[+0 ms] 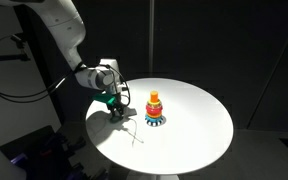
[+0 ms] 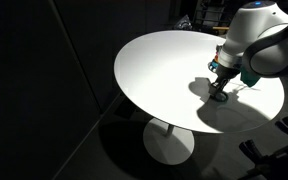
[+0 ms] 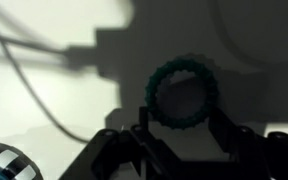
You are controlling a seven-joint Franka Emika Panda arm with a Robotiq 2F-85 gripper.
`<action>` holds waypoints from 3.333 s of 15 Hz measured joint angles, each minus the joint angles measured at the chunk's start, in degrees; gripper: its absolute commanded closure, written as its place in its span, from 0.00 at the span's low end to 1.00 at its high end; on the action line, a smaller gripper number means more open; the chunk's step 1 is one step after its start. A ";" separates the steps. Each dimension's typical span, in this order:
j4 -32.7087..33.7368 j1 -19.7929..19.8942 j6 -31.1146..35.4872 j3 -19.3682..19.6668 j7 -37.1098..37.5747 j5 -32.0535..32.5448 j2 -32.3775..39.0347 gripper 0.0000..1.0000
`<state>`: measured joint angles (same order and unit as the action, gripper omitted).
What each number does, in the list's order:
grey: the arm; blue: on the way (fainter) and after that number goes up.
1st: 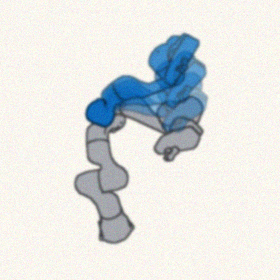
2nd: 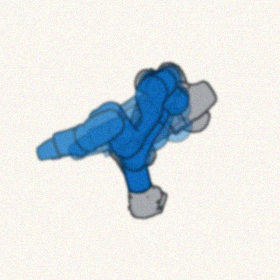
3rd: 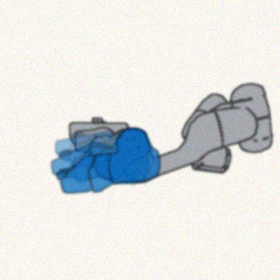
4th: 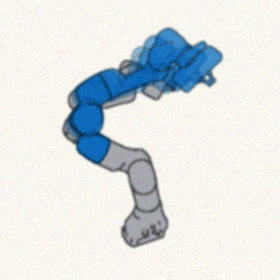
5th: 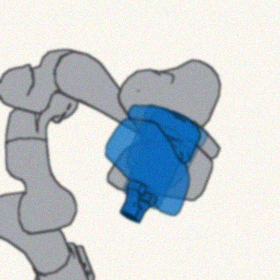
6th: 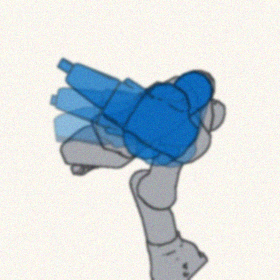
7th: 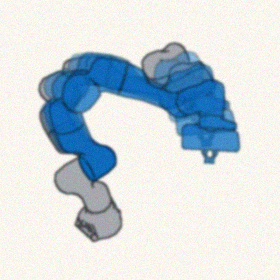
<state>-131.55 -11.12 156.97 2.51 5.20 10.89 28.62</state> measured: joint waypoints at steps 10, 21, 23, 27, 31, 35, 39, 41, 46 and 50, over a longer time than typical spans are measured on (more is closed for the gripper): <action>2.03 0.62 -5.57 2.90 0.32 0.00 -7.89 0.62; 9.21 6.73 -20.29 3.00 0.18 2.08 -16.66 0.62; 10.11 8.07 -20.30 3.19 0.19 2.58 -16.66 0.62; 11.78 10.19 -20.21 3.49 0.19 2.59 -16.50 0.62; 13.79 11.16 -20.14 3.72 0.19 2.59 -16.00 0.62; 16.23 11.67 -19.92 3.92 0.19 2.59 -14.48 0.62; 18.33 12.02 -18.61 3.93 0.19 2.51 -12.24 0.62; 19.33 12.09 -17.87 3.93 0.19 2.32 -11.04 0.62; 20.81 12.09 -16.12 3.69 0.09 0.46 -8.63 0.62; 20.86 12.10 -15.34 3.14 -0.38 -1.90 -7.72 0.62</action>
<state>-110.70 0.98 141.64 5.65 4.82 8.99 20.90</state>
